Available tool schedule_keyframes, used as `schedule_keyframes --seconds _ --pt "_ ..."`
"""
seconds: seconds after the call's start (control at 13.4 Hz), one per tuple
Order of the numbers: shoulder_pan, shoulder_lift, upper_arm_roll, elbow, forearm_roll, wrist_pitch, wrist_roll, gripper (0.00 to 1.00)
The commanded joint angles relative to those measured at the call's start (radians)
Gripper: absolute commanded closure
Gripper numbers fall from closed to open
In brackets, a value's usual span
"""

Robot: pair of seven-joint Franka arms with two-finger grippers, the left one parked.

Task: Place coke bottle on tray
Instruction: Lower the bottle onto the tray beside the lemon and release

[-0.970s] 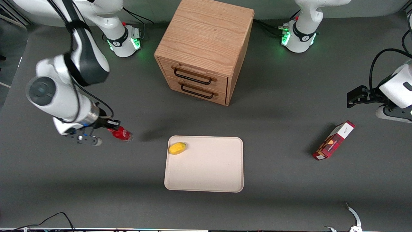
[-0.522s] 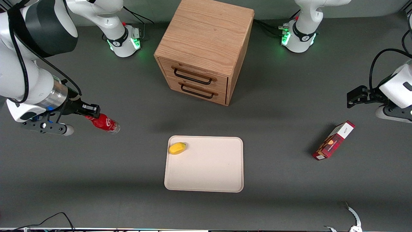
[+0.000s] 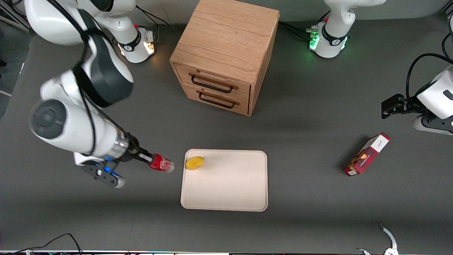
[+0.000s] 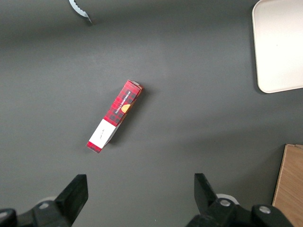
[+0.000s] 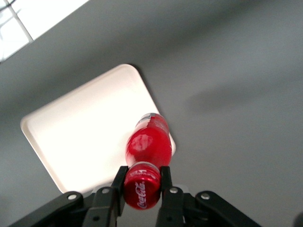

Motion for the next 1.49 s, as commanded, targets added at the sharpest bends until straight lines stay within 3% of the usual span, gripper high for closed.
schedule_keyframes --seconds 0.0,0.52,0.67,0.75,0.97,1.12,1.42 --pt "0.033 0.109 0.007 0.085 -0.036 0.093 0.146 1.0" --pt "0.07 0.261 0.038 0.076 -0.221 0.263 0.295 1.0" --pt "0.068 0.268 0.042 0.074 -0.223 0.265 0.299 1.0" --pt "0.067 0.266 0.042 0.073 -0.223 0.263 0.293 0.01" --pt "0.041 0.193 0.091 0.074 -0.227 0.143 0.269 0.0" --pt "0.024 0.052 0.101 0.071 -0.221 -0.027 0.106 0.0" --pt "-0.1 -0.236 0.16 -0.008 -0.209 -0.362 -0.218 0.0"
